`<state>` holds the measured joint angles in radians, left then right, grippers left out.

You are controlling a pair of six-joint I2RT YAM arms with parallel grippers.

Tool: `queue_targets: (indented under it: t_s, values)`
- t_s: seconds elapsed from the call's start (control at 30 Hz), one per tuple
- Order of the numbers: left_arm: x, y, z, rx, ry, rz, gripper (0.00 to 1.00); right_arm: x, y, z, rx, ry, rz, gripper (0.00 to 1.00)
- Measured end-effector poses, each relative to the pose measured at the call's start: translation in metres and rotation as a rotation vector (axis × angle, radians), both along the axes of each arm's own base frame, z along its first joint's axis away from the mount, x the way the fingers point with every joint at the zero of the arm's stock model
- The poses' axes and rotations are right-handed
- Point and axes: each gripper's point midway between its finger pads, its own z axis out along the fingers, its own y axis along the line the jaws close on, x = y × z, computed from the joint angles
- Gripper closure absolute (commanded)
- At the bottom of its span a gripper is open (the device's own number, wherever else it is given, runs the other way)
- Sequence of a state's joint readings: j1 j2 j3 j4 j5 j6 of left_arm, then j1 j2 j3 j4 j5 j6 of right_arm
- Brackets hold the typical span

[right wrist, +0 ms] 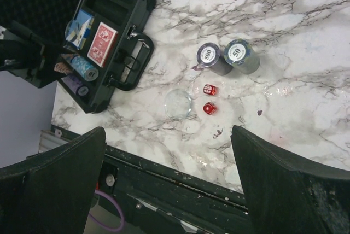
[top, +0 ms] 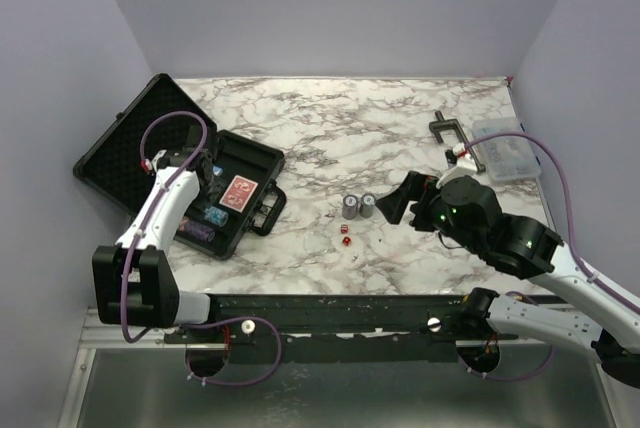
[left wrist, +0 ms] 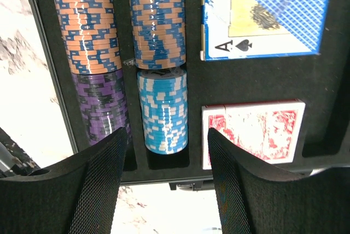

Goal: Pack up texas hold em set

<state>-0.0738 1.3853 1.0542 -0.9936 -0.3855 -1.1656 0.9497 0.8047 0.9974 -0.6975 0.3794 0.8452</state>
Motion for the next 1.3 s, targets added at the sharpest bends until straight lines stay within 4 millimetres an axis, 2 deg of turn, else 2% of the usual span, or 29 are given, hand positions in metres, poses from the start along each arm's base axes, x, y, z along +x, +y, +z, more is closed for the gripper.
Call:
queue_targets:
  t_s: [0.13,0.27,0.43,0.57,0.67,0.7,1.0,1.3]
  values:
    - [-0.003,-0.002,0.015,0.021,-0.036,-0.096,0.44,0.000,-0.001,-0.005,-0.009,0.006,-0.001,0.00]
    - [-0.010,-0.010,0.012,0.039,-0.040,-0.193,0.46,-0.001,-0.001,-0.013,-0.025,0.018,-0.001,0.00]
    - [-0.033,-0.039,-0.006,0.042,-0.047,-0.394,0.49,-0.001,-0.001,-0.017,-0.033,0.023,0.000,0.00]
    - [-0.039,-0.058,-0.005,0.025,-0.131,-0.506,0.58,0.000,-0.001,-0.017,-0.033,0.023,0.000,0.00]
    - [-0.037,-0.060,-0.002,0.023,-0.174,-0.526,0.73,0.000,-0.001,-0.017,-0.033,0.023,0.000,0.00]
    - [-0.035,-0.061,-0.003,0.022,-0.178,-0.530,0.74,0.000,-0.001,-0.017,-0.032,0.023,0.000,0.00]
    - [-0.019,-0.068,-0.018,0.019,-0.151,-0.572,0.74,-0.001,-0.001,-0.017,-0.032,0.023,0.000,0.00]
    - [-0.012,-0.048,-0.031,0.028,-0.115,-0.511,0.74,-0.003,-0.004,-0.010,-0.010,0.007,0.000,0.00]
